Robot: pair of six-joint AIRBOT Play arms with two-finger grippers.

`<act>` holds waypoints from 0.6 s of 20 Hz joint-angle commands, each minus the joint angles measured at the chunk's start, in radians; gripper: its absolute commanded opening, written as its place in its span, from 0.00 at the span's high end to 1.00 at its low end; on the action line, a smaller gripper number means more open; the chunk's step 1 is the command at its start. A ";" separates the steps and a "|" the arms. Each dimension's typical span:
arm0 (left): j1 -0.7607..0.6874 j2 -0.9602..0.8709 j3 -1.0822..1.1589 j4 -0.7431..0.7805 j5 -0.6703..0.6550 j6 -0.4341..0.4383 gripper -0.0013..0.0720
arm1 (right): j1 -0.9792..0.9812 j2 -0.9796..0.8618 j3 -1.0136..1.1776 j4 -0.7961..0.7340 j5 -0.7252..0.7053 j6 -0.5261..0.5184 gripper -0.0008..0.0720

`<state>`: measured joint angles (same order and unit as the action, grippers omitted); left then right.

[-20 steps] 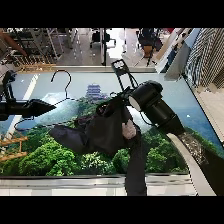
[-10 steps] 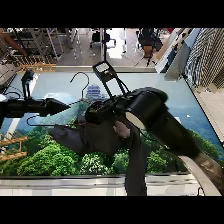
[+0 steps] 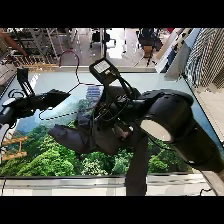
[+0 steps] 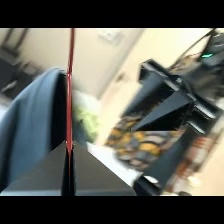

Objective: Fold the clothes and pants, and hang the long-sleeved shirts on hangers.

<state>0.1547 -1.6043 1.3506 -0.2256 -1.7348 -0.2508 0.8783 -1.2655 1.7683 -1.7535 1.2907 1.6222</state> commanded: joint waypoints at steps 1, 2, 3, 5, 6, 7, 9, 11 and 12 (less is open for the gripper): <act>-0.007 -0.061 0.000 -0.063 -0.116 0.035 0.97 | 0.000 0.045 0.019 -0.063 -0.014 -0.253 0.38; -0.011 -0.067 0.000 -0.063 -0.116 0.035 0.97 | 0.000 0.066 0.027 -0.145 -0.010 -0.313 0.27; -0.015 -0.071 0.000 -0.063 -0.116 0.035 0.97 | 0.000 0.087 0.028 -0.235 0.003 -0.379 0.23; -0.022 -0.070 0.000 -0.064 -0.116 0.034 0.97 | -0.033 0.104 0.028 -0.329 0.029 -0.536 0.19; -0.024 -0.070 0.000 -0.063 -0.116 0.034 0.97 | -0.068 0.097 0.025 -0.307 0.027 -0.616 0.18; -0.026 -0.070 0.000 -0.063 -0.116 0.034 0.97 | -0.099 0.082 0.018 -0.277 0.017 -0.678 0.18; -0.031 -0.070 0.000 -0.063 -0.116 0.034 0.97 | -0.163 0.037 0.000 -0.234 -0.047 -0.754 0.18; -0.035 -0.070 0.000 -0.062 -0.116 0.031 0.97 | -0.204 -0.016 0.000 -0.232 -0.128 -0.792 0.18; -0.035 -0.070 0.000 -0.058 -0.116 0.031 0.97 | -0.216 -0.040 0.000 -0.230 -0.181 -0.803 0.18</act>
<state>0.1242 -1.6733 1.3502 -0.2867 -1.8462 -0.2173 0.7158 -1.2518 1.7729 -1.9900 1.2224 0.9318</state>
